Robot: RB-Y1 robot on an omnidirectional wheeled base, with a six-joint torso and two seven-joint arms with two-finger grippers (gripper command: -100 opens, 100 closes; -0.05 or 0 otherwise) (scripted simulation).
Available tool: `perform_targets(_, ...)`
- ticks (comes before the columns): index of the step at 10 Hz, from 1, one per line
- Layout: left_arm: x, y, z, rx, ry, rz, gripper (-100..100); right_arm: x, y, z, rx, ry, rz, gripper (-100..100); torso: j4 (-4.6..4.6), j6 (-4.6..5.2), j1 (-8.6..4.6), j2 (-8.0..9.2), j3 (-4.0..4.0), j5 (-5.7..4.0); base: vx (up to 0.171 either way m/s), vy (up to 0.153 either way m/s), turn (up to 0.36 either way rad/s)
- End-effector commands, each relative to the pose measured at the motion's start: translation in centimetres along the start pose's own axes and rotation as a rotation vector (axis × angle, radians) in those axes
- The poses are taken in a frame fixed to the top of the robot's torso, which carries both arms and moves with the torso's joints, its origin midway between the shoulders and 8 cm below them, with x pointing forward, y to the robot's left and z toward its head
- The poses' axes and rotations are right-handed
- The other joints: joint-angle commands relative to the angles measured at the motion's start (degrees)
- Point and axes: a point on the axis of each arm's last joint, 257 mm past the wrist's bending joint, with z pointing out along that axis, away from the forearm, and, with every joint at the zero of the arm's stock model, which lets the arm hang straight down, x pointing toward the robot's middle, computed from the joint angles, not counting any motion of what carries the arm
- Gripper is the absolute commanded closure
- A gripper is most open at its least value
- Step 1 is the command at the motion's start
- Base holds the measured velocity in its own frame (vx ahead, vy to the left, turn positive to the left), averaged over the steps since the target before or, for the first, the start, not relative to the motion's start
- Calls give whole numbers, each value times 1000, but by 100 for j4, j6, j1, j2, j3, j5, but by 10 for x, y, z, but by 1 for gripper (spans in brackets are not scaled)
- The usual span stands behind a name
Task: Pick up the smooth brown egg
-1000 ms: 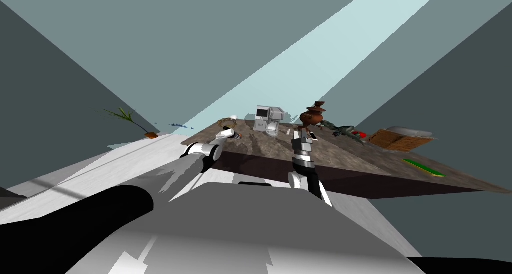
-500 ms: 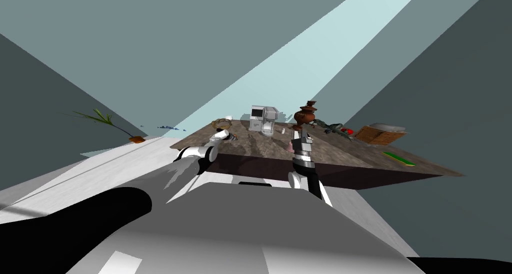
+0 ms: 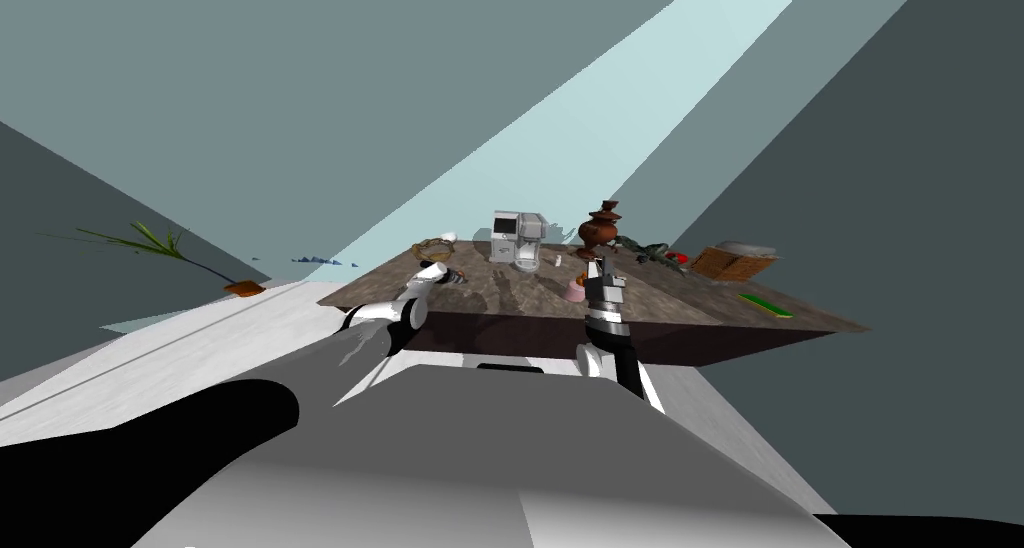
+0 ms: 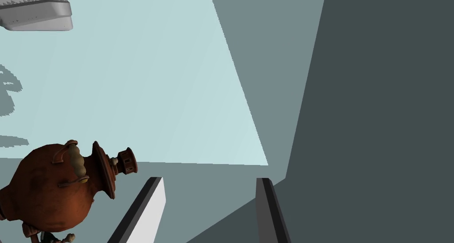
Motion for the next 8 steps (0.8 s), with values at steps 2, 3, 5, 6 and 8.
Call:
perform_targets(2, -40, -40, -21, 37, -17, -7, -100, 0, 0, 0, 0, 0, 0, 0, 0, 3, -4, 0, 0, 0, 19, -64, -219)
perform_targets(3, -42, -43, -23, 42, -8, -32, -100, 0, 0, 0, 0, 0, 0, 0, -1, 5, -18, -5, -3, -3, 29, -67, -79)
perform_targets(5, -64, -63, -35, 64, -15, -45, -100, 0, 0, 0, 0, 0, 0, 0, -1, 3, -14, -4, -3, -3, 23, -61, -117)
perform_targets(6, -86, -80, -48, 84, -30, -41, -100, 0, 0, 0, 0, 0, 0, 0, -1, 2, -11, -4, -2, -3, 22, -66, -159)
perform_targets(8, -108, -99, -63, 111, -39, -51, -100, 0, 0, 0, 0, 0, 0, 0, 0, 1, -9, -2, -1, -2, 25, -56, -111)
